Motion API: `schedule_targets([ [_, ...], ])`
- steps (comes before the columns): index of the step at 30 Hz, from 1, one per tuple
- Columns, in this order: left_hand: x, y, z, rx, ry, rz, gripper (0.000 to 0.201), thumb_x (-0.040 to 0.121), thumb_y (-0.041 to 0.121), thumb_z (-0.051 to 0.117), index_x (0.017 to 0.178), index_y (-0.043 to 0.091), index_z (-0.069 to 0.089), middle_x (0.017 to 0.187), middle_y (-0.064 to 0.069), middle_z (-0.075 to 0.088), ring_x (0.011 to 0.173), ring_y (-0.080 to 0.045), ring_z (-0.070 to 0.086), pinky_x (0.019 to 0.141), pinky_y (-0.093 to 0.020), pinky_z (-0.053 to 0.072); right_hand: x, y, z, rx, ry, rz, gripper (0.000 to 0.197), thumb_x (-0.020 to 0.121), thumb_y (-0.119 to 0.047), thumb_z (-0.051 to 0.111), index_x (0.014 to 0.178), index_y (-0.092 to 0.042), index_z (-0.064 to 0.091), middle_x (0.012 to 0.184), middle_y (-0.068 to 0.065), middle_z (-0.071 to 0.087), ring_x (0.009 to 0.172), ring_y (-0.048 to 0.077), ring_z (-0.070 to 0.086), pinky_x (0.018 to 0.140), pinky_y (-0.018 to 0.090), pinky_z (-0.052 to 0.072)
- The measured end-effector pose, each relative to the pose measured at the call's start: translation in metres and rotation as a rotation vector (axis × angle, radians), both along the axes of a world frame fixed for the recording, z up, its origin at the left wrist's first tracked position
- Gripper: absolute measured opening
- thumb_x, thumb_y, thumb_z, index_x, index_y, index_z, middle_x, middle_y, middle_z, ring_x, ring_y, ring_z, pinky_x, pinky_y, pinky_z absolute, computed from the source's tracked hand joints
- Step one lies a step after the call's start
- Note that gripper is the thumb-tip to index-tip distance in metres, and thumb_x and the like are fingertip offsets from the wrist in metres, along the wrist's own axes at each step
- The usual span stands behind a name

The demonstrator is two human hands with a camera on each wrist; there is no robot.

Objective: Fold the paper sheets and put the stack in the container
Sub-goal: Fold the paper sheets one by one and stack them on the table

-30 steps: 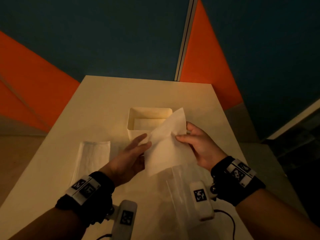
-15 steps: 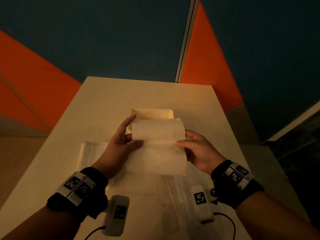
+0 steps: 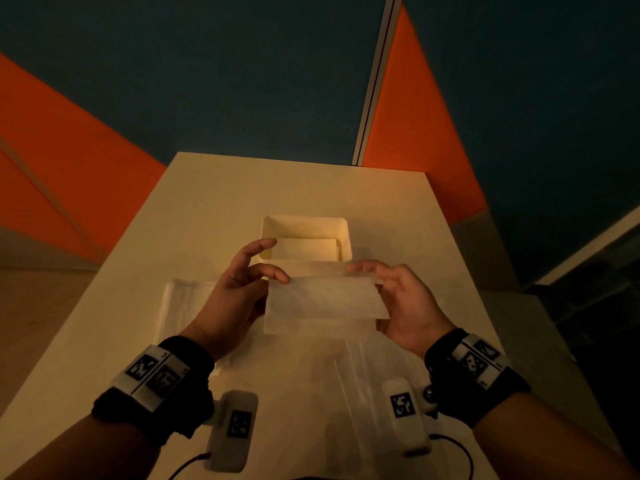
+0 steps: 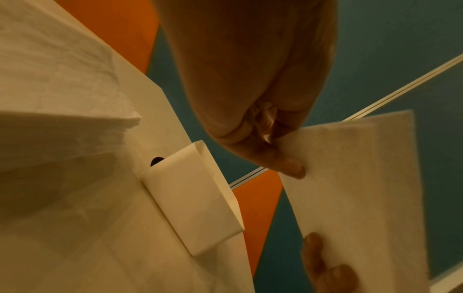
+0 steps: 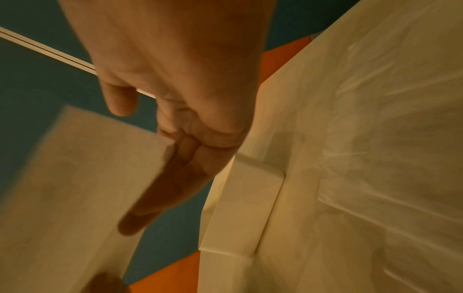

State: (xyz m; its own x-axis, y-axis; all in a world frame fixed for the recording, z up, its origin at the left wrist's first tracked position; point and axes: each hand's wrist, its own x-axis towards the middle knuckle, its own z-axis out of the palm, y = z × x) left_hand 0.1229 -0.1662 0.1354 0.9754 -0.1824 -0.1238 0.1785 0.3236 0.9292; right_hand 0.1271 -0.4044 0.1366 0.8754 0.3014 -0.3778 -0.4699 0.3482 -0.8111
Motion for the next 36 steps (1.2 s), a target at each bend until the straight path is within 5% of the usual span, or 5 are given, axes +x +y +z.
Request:
schedule_targets([
  [4, -0.004, 0.001, 0.003, 0.038, 0.049, -0.022, 0.045, 0.094, -0.007, 0.031, 0.111, 0.025, 0.058, 0.093, -0.009, 0.065, 0.091, -0.033, 0.056, 0.082, -0.042, 0.053, -0.002, 0.004, -0.004, -0.245, -0.149, 0.06, 0.046, 0.083, 0.002, 0.063, 0.121, -0.023, 0.054, 0.089, 0.007, 0.069, 0.078, 0.019, 0.065, 0.065, 0.032, 0.053],
  [8, -0.007, 0.006, 0.007, 0.194, 0.085, -0.157, 0.03, 0.077, 0.038, 0.054, 0.105, 0.033, 0.064, 0.113, 0.001, 0.064, 0.101, -0.026, 0.063, 0.087, -0.039, 0.055, -0.008, 0.01, 0.002, -0.358, -0.288, 0.221, 0.068, 0.075, 0.015, 0.067, 0.121, -0.032, 0.051, 0.088, 0.011, 0.07, 0.082, 0.022, 0.067, 0.072, 0.037, 0.056],
  [14, -0.019, -0.002, 0.005, 0.485, 0.041, -0.675, 0.031, 0.082, -0.004, 0.064, 0.093, 0.022, 0.073, 0.1, 0.021, 0.069, 0.094, 0.008, 0.061, 0.076, -0.008, 0.047, -0.013, 0.028, 0.013, -0.545, -0.448, 0.533, 0.069, 0.075, 0.005, 0.072, 0.127, -0.033, 0.047, 0.074, -0.003, 0.066, 0.068, 0.01, 0.061, 0.061, 0.025, 0.049],
  [24, -0.031, 0.085, -0.026, 0.435, 0.212, 0.184, 0.03, 0.085, 0.001, 0.061, 0.095, 0.025, 0.075, 0.109, -0.007, 0.068, 0.09, -0.032, 0.066, 0.066, -0.036, 0.058, 0.007, -0.015, -0.014, -0.68, -0.148, 0.04, 0.032, 0.086, 0.0, 0.061, 0.114, -0.014, 0.054, 0.083, 0.015, 0.066, 0.064, 0.024, 0.062, 0.053, 0.031, 0.047],
  [36, -0.031, 0.113, -0.061, 1.285, 0.041, 0.204, 0.03, 0.084, 0.005, 0.065, 0.112, 0.014, 0.067, 0.118, -0.017, 0.059, 0.098, -0.036, 0.056, 0.083, -0.039, 0.042, 0.033, -0.077, -0.057, -1.604, -0.093, 0.467, 0.061, 0.074, -0.004, 0.075, 0.125, -0.024, 0.05, 0.122, 0.003, 0.052, 0.111, 0.023, 0.053, 0.091, 0.036, 0.05],
])
